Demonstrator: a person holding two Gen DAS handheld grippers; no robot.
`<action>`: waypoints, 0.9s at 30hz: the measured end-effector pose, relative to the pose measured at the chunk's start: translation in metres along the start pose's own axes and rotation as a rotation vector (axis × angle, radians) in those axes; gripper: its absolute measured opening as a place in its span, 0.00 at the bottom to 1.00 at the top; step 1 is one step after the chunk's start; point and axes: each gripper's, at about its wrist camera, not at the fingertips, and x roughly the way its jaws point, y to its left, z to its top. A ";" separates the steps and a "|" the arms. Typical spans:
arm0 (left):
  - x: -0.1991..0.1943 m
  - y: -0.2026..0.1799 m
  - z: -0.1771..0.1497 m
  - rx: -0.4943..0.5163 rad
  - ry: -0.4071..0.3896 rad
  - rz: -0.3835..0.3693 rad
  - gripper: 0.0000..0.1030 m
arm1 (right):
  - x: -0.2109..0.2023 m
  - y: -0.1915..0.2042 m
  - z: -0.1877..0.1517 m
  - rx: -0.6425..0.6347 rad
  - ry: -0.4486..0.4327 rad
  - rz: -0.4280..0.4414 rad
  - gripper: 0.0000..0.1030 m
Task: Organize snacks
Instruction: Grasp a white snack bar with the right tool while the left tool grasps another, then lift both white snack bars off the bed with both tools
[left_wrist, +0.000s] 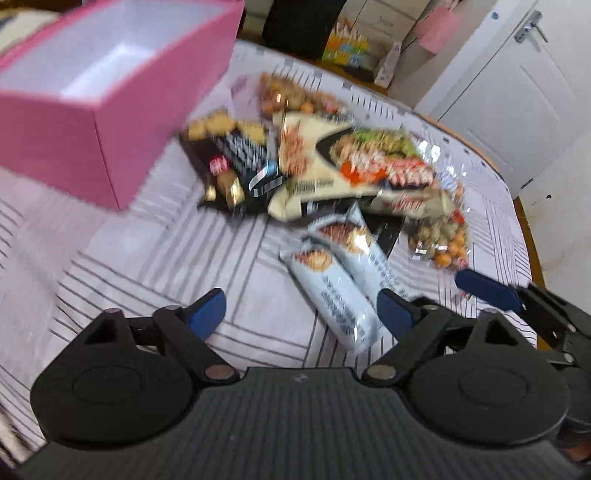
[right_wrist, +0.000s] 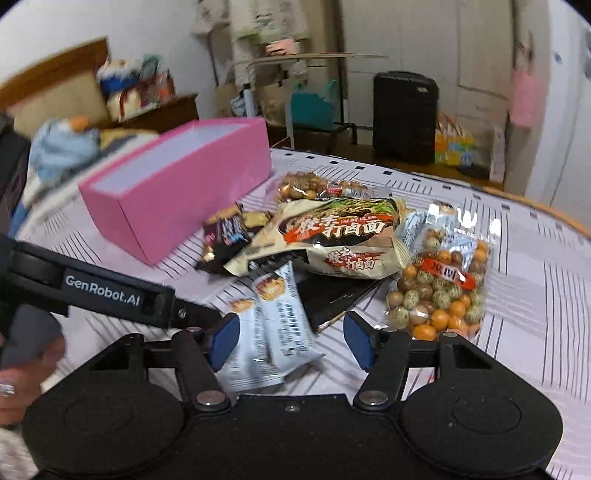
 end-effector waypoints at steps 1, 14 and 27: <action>0.007 0.001 -0.002 -0.010 0.011 -0.008 0.76 | 0.006 0.000 -0.002 -0.024 -0.010 0.009 0.63; 0.035 -0.013 -0.010 -0.020 -0.001 -0.022 0.58 | 0.044 -0.009 -0.020 -0.053 0.025 0.059 0.30; 0.032 -0.005 -0.012 -0.084 0.005 -0.062 0.24 | 0.028 -0.020 -0.046 0.354 -0.016 0.051 0.28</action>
